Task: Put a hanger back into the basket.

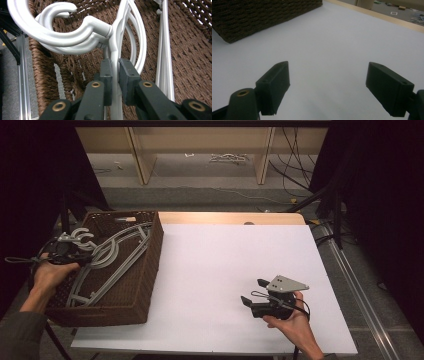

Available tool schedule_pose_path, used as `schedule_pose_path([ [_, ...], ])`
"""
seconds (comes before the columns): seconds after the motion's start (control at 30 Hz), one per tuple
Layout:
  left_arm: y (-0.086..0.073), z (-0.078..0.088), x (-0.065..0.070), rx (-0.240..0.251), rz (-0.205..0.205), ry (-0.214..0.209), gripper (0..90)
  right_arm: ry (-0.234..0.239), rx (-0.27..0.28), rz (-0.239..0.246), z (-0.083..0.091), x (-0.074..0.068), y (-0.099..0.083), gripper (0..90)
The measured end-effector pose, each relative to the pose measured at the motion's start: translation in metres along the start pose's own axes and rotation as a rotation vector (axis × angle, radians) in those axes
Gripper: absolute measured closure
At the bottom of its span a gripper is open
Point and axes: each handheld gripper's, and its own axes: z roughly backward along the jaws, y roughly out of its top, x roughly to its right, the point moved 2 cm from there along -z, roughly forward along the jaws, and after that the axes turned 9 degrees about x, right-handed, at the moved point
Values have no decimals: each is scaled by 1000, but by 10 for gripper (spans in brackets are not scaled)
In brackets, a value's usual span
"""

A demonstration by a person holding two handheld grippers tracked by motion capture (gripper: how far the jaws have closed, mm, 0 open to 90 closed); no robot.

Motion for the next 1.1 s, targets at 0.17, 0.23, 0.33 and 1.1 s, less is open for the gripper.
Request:
schedule_pose_path([
  [0.17, 3, 11, -2, 62, 63, 26, 598, 6, 2, -4, -1, -1, 0, 202],
  [0.23, 5, 20, -1, 87, 62, 22, 550, 6, 2, -2, -1, -1, 0, 202],
  [0.33, 10, 32, 6, 147, 70, -13, 512, 5, 3, -5, -1, -1, 0, 198],
  [1.1, 17, 87, 114, 548, 189, -239, 174, -15, 68, -15, 2, -4, 2, 176],
])
